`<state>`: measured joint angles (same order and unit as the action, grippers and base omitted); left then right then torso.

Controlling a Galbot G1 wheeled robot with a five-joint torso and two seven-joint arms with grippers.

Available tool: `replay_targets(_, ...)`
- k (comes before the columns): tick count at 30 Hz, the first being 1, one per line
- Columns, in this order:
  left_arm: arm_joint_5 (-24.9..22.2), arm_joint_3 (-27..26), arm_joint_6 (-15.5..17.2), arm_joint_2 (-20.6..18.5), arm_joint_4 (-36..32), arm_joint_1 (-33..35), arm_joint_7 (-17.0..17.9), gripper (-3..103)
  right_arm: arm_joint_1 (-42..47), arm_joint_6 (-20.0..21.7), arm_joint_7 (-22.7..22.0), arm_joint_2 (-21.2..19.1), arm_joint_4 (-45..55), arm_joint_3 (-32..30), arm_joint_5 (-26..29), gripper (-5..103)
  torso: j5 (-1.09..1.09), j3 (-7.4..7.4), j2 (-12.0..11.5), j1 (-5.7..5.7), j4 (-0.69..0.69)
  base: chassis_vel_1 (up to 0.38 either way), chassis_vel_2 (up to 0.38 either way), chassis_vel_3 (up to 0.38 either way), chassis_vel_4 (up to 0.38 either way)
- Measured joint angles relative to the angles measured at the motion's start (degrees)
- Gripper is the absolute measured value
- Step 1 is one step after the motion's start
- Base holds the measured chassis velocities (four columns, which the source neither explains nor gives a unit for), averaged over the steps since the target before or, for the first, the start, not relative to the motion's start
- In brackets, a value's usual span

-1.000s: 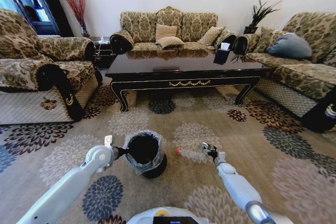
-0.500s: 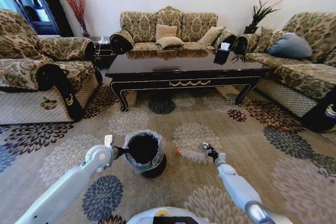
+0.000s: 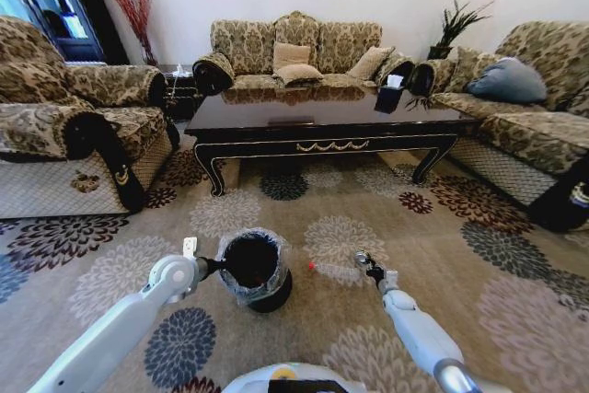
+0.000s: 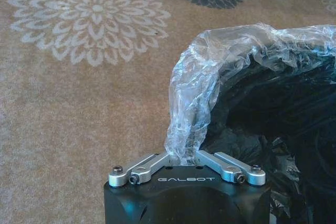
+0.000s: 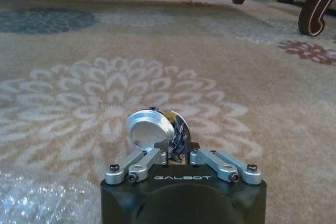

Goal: Move to the front of the table and pick up the trash from the floor, then place it into the trash bin.

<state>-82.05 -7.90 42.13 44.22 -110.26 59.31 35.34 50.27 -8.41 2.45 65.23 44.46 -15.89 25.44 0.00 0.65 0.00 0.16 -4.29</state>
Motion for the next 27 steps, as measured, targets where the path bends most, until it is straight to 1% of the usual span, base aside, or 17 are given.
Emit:
replay_targets(5, 0.4, 0.1, 0.0, 0.5, -0.3, 0.1, 0.0, 0, 3.6, 1.8, -1.7, -2.5, 9.3, -0.2, 3.3, 15, 0.00, 0.00, 0.0, 0.00, 0.00, 0.000, 0.000, 0.000, 0.000)
replay_targets(6, 0.4, 0.1, 0.0, 0.5, -0.3, 0.1, 0.0, 0, 3.6, 1.8, -1.7, -2.5, 9.3, -0.2, 3.3, 15, 0.00, 0.00, 0.0, 0.00, 0.00, 0.000, 0.000, 0.000, 0.000)
replay_targets(9, 0.8, 0.8, 0.0, 1.1, -0.7, 0.1, 0.1, 0, 6.7, 3.0, -2.9, -4.2, 17.3, -0.5, 5.1, 15, 0.00, 0.00, 0.0, 0.00, 0.00, 0.000, 0.000, 0.000, 0.000)
replay_targets(10, 0.8, 0.8, 0.0, 1.1, -0.7, 0.1, 0.1, 0, 6.7, 3.0, -2.9, -4.2, 17.3, -0.5, 5.1, 15, 0.00, 0.00, 0.0, 0.00, 0.00, 0.000, 0.000, 0.000, 0.000)
replay_targets(12, 1.1, 1.5, 0.0, 1.2, -1.1, 0.0, 0.3, 0, 8.9, 3.5, -3.8, -5.1, 23.1, -1.0, 5.9, 15, -0.01, 0.00, 0.0, 0.00, 0.00, 0.000, 0.000, 0.000, 0.000)
replay_targets(16, 1.4, 2.1, 0.0, 1.6, -1.7, -0.2, 0.8, 0, 13.7, 3.2, -5.0, -6.1, 33.6, -2.2, 4.4, 15, -0.01, 0.00, 0.0, 0.00, 0.01, 0.000, 0.000, 0.000, 0.000)
replay_targets(17, 1.4, 2.1, 0.0, 1.6, -1.7, -0.2, 0.8, 0, 13.7, 3.2, -5.0, -6.1, 33.6, -2.2, 4.4, 15, -0.01, 0.00, 0.0, 0.00, 0.01, 0.000, 0.000, 0.000, 0.000)
replay_targets(22, 1.6, 3.3, 0.0, 2.3, -2.4, -0.5, 1.7, 0, 20.1, 2.5, -5.6, -6.7, 41.7, -3.7, 2.6, 15, 0.00, 0.00, 0.0, 0.00, -0.01, 0.000, 0.000, 0.000, 0.000)
replay_targets(25, 1.6, 3.7, 0.0, 2.2, -2.7, -0.7, 1.8, 0, 22.1, 2.3, -5.7, -6.9, 44.1, -4.2, 2.1, 15, 0.00, 0.00, 0.0, 0.00, 0.00, 0.000, 0.000, 0.000, 0.000)
replay_targets(27, 1.6, 4.0, 0.0, 2.0, -2.9, -0.9, 1.9, 0, 24.3, 1.8, -5.7, -7.1, 47.1, -4.7, 0.4, 15, 0.00, 0.00, 0.0, 0.00, 0.00, 0.000, 0.000, 0.000, 0.000)
